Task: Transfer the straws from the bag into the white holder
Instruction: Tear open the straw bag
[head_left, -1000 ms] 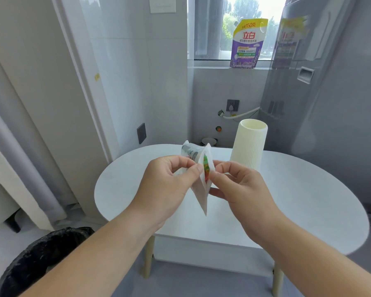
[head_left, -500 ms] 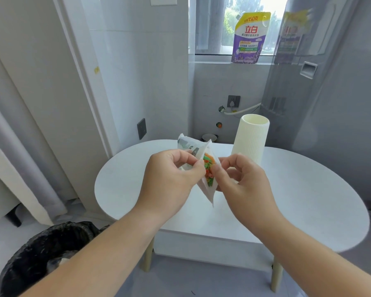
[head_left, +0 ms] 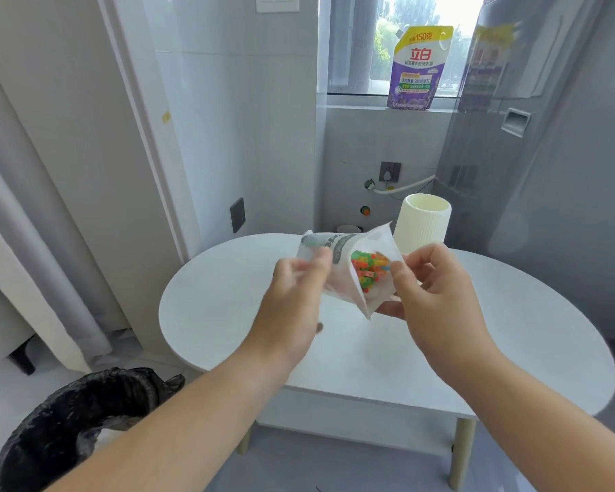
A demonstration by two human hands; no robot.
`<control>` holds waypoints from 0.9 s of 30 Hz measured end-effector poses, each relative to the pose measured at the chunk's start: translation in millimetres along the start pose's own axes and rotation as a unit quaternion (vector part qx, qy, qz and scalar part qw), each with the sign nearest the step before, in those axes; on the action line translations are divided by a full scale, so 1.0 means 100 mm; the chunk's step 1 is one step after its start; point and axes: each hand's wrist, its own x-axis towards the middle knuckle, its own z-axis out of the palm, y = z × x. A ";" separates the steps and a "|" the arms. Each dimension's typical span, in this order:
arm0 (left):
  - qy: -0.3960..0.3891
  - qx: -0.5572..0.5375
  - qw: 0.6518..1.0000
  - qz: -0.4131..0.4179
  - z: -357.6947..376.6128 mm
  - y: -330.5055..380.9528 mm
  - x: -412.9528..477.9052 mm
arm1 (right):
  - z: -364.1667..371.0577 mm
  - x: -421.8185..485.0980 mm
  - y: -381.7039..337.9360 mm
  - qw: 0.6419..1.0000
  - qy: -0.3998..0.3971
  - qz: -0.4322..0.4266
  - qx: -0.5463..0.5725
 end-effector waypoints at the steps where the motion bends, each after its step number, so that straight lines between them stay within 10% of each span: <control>1: -0.014 -0.049 0.995 -0.085 0.02 -0.03 0.02 | 0.00 0.00 -0.02 1.000 0.002 0.016 0.024; 5: -0.138 -0.298 0.905 -0.269 0.07 -0.17 0.13 | 0.02 -0.03 -0.10 0.989 -0.011 0.078 0.127; 9: -0.156 -0.436 0.864 -0.194 0.16 -0.21 0.19 | 0.02 -0.08 -0.12 0.966 -0.040 0.147 0.207; 27: -0.106 -0.230 0.959 0.131 0.53 -0.17 0.27 | -0.16 0.09 0.23 0.809 0.018 0.368 0.457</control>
